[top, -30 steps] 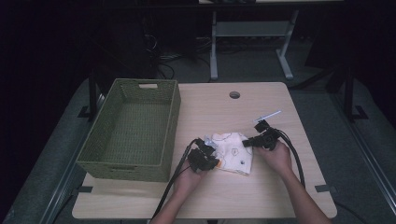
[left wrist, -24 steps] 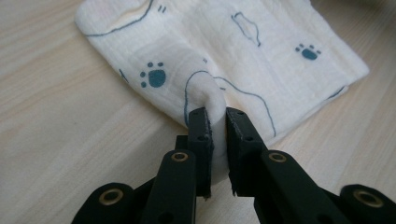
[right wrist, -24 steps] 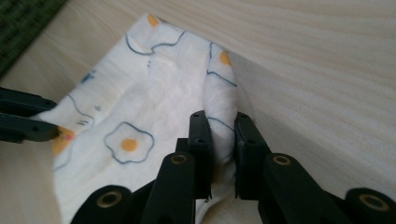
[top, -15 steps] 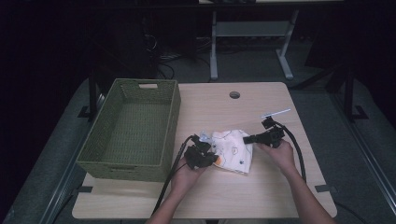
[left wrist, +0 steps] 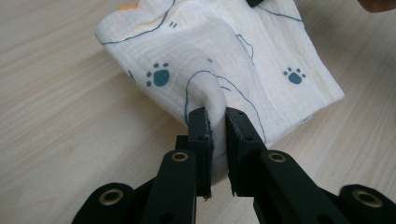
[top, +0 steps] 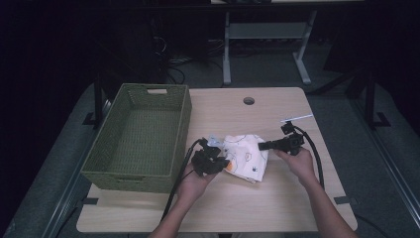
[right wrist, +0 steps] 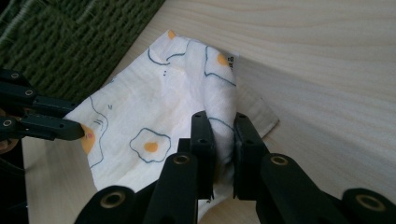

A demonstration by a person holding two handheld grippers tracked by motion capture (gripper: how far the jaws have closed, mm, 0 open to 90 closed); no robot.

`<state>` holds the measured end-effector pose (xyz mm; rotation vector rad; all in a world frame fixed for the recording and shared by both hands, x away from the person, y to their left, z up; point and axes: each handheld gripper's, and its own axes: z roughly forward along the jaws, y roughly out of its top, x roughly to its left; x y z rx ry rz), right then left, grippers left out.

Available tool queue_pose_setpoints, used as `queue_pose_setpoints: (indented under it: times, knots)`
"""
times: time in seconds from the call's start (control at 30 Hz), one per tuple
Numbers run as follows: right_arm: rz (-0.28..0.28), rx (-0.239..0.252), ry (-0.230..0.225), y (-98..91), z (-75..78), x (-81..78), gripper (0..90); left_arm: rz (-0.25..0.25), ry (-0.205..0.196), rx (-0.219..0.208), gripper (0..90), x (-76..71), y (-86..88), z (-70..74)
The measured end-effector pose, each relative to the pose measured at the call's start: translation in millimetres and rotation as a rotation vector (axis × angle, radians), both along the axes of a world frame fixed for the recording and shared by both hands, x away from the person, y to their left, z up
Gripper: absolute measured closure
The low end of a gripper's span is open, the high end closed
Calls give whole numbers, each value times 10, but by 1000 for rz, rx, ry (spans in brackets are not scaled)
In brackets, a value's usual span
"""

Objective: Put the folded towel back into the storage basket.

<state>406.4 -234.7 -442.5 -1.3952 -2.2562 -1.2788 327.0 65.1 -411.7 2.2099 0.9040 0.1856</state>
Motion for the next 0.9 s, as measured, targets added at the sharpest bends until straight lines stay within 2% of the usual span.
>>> queue_pose_setpoints:
  times: [0.27, 0.4, 0.53, 0.63, 0.9]
  knots:
    - [-17, 74, 1, -90, 91, -25, 811, -13, -25, -14, 814, -11, 14, 199]
    - [-13, 90, 3, -92, 152, -24, 811, -20, -45, -14, 814, -38, 19, 322]
    - [-3, 121, -11, -46, 310, -6, 810, -17, -60, -29, 814, -33, 67, 449]
    - [10, 110, -23, 2, 405, 15, 810, -18, -76, -33, 815, -35, 127, 557]
    - [32, 140, -29, 164, 612, 90, 810, 2, -90, -54, 814, 0, 338, 753]
